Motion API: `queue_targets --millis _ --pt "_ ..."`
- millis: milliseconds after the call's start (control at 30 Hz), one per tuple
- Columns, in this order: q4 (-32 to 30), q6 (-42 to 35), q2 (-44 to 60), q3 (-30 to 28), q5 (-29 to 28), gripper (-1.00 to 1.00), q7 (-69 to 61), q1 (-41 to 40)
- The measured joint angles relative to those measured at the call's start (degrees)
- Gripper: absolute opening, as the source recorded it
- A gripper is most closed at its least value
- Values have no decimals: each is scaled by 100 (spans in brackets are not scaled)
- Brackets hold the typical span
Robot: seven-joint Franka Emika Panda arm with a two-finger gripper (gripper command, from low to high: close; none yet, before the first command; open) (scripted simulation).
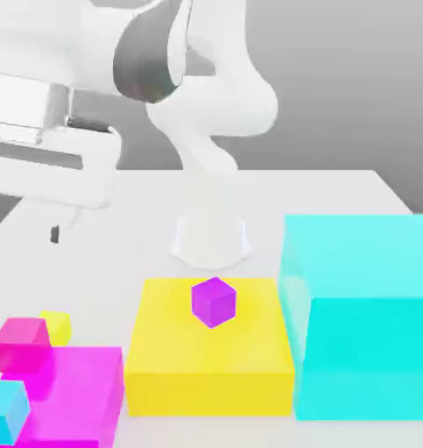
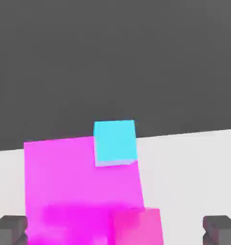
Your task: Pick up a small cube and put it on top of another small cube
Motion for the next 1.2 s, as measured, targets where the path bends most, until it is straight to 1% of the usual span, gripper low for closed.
queue_targets --millis 100,167,233,300,400,433,667,767,867,967,1200 --pt "-306 384 647 -306 409 0 -713 -278" --pt "-507 632 1089 -340 876 0 -1326 -478" --pt "-634 888 1529 -141 1408 0 -1919 -795" --pt "-596 1185 1956 190 1891 0 -2323 -1058" --pt "-472 1661 2574 793 2390 0 -2720 -1558" --pt "-430 1820 2768 986 2486 -100 -2802 -1730" --pt "-421 1848 2814 1045 2511 -100 -2821 -1784" --pt "-535 1475 2326 716 2069 -100 -2477 -1556" --pt "-666 1012 1713 409 1456 -100 -2020 -1395" --pt "-297 625 1645 173 1391 -100 -1351 -1429" --pt "1021 -410 1895 48 1422 -100 562 -1157"
